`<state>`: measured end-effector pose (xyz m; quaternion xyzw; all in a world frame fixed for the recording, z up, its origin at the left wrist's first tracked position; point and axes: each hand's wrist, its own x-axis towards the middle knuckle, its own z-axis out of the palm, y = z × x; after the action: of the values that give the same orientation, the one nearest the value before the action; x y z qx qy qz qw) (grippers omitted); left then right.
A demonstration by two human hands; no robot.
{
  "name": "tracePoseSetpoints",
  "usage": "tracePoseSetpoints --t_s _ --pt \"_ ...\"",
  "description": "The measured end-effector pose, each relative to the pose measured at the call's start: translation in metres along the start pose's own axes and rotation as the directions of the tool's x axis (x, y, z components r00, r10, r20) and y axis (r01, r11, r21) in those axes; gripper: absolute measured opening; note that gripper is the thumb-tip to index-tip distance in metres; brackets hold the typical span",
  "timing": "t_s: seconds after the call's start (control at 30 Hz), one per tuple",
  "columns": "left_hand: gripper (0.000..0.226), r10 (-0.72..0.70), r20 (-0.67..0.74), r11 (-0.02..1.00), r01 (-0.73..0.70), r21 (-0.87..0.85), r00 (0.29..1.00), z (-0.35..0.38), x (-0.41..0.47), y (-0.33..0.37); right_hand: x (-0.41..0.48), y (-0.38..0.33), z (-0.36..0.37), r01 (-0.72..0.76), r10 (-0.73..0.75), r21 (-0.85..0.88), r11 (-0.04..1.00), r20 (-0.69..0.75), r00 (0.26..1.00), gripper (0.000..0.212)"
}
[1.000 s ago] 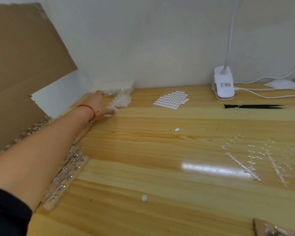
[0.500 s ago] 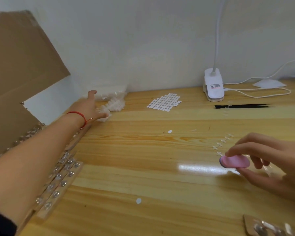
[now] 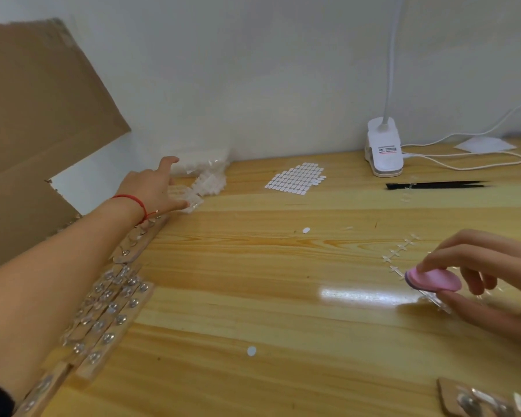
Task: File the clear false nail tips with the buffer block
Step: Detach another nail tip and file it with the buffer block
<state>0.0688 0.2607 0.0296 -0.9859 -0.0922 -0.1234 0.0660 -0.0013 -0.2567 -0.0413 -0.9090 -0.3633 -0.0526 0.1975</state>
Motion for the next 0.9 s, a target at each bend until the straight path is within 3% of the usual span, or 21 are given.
tracePoseSetpoints --t_s 0.17,0.27,0.37,0.43,0.57,0.7,0.8,0.9 --pt "0.085 -0.087 0.081 0.979 0.101 -0.180 0.993 0.006 -0.001 0.000 0.001 0.012 0.002 -0.017 0.017 -0.013 1.000 -0.012 1.000 0.043" --pt "0.085 -0.069 0.094 0.979 0.086 -0.186 0.993 0.009 -0.002 -0.004 0.000 0.018 0.004 -0.007 0.006 -0.014 1.000 -0.006 1.000 0.043" --pt "0.089 -0.085 0.022 0.976 0.087 -0.201 0.996 0.011 -0.003 -0.009 0.001 0.021 0.003 0.019 -0.019 -0.028 0.999 -0.006 1.000 0.043" --pt "0.086 -0.102 -0.054 0.951 0.081 -0.299 0.993 0.013 -0.004 -0.008 0.004 0.020 0.001 0.035 -0.035 -0.025 0.999 -0.009 0.999 0.042" --pt "0.081 -0.235 -0.106 0.762 0.115 -0.637 0.966 0.016 -0.007 0.002 0.019 0.009 -0.001 0.091 -0.091 -0.012 0.996 -0.027 0.995 0.040" --pt "0.073 -0.373 -0.054 0.587 0.190 -0.787 0.926 0.007 -0.012 0.018 0.040 -0.015 -0.008 0.199 -0.195 0.012 0.980 -0.145 0.970 0.032" --pt "0.062 -0.324 -0.045 0.521 0.139 -0.842 0.945 -0.010 -0.023 0.040 0.050 -0.037 -0.012 0.244 -0.223 0.055 0.968 -0.249 0.942 0.029" --pt "0.055 -0.160 -0.061 0.434 0.015 -0.901 0.985 -0.035 -0.041 0.080 0.053 -0.058 -0.017 0.191 -0.089 0.399 0.897 -0.262 0.961 0.036"
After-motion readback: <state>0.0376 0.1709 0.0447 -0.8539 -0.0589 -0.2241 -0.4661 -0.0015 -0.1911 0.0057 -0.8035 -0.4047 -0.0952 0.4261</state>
